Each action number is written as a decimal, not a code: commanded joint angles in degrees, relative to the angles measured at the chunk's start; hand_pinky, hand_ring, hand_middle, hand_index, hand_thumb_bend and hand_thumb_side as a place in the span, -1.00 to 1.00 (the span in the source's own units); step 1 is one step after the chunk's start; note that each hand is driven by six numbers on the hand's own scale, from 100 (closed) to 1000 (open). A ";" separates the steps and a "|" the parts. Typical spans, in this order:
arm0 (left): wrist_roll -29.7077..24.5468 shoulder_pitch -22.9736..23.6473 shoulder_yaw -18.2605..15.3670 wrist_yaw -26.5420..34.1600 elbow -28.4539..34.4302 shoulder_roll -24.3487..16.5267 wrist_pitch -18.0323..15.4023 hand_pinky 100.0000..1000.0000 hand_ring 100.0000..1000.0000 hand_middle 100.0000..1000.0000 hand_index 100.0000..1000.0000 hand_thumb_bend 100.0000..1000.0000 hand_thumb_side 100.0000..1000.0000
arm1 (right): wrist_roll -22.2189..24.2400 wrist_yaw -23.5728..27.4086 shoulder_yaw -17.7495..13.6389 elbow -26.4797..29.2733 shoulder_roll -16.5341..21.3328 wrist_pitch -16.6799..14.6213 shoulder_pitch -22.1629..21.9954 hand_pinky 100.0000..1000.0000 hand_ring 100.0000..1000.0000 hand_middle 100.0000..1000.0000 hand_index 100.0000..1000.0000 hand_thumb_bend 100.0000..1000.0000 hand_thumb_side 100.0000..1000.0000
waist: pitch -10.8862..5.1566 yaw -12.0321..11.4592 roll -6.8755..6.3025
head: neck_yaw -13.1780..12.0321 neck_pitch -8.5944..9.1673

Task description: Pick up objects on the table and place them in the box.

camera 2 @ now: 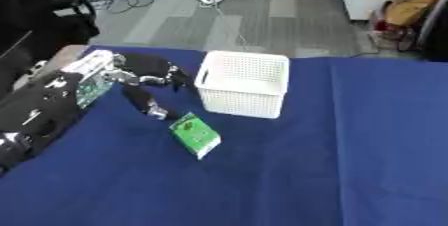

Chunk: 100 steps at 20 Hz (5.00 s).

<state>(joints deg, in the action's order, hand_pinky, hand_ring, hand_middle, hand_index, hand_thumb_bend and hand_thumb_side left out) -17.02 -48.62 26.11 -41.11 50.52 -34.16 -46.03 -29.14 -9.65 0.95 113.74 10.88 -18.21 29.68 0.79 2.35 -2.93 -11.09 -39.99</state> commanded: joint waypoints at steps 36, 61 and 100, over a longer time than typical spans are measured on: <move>-26.99 -4.04 3.97 0.89 5.58 -1.13 -5.94 0.26 0.50 0.69 0.91 -0.48 0.68 | 2.41 1.09 0.58 0.83 -0.25 0.63 1.45 -0.68 -0.58 -0.51 -0.05 -1.00 1.00 | -0.50 0.61 -0.22 | -0.54 -1.66; -26.56 -1.41 5.63 -4.57 5.58 -0.65 -5.94 0.31 0.53 0.70 0.88 -0.57 0.60 | 2.31 1.13 0.37 0.80 -0.25 0.74 1.55 -0.68 -0.58 -0.51 -0.05 -1.00 1.00 | -0.26 0.53 -0.07 | 0.85 -0.01; 8.94 1.72 5.06 -42.11 -1.19 3.12 -5.94 -0.34 -0.12 0.05 0.22 -0.90 0.49 | 2.20 1.13 0.26 0.85 -0.83 0.56 1.90 -0.68 -0.58 -0.51 -0.05 -1.00 1.00 | 0.09 1.24 0.28 | 0.57 -0.42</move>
<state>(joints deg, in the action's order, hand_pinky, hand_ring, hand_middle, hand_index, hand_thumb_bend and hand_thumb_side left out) -9.46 -47.10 31.45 -81.00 50.52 -30.12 -51.06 -26.77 -8.64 1.31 113.74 9.84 -17.67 30.41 1.32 3.74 -2.89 -10.10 -40.48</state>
